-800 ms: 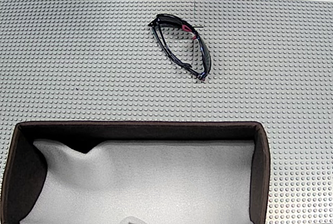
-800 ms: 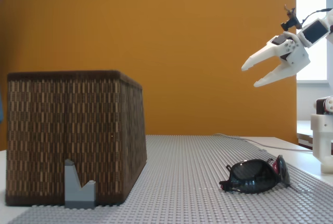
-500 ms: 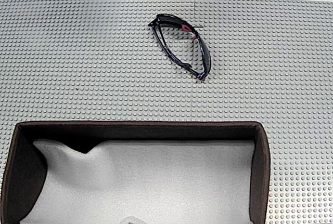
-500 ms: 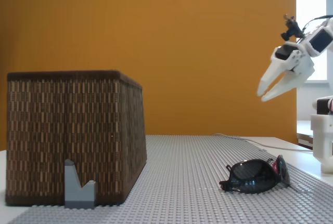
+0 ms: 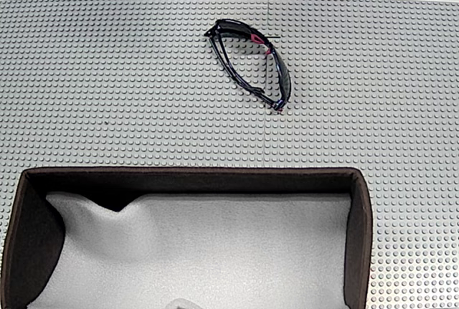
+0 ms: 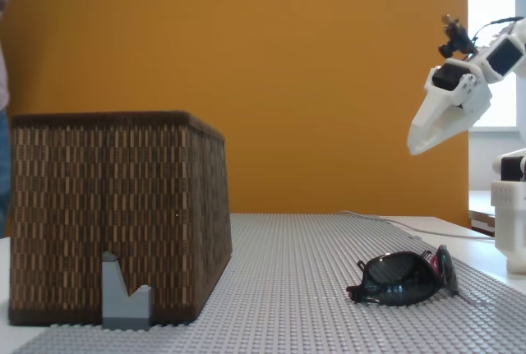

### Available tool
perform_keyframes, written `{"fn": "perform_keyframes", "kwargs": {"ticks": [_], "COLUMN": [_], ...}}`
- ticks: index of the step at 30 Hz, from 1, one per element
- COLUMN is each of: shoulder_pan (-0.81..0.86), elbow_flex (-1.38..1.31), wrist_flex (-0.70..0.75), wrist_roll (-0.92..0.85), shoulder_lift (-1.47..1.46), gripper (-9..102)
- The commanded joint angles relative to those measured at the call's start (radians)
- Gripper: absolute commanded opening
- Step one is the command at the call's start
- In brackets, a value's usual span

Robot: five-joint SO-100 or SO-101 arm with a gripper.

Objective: Grasp a glasses and put it in the bin.

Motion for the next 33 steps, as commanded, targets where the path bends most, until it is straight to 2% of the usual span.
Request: {"fn": "perform_keyframes", "kwargs": {"ticks": [1,6,12,17,20,33], "shoulder_pan": [-0.023,-0.061,-0.163,-0.190,-0.202,-0.321], "elbow_flex": [-0.048,-0.112,-0.316,-0.325,-0.318,-0.382], "wrist_flex": [-0.009,0.031,0.249,0.160,0.153,0.235], "wrist_roll": [-0.201,-0.443,-0.591,-0.652,-0.696,-0.943], "shoulder_lift": [-0.058,-0.245,-0.578,-0.701,-0.746,-0.980], "gripper": [1,1,3,3,1,10]}}
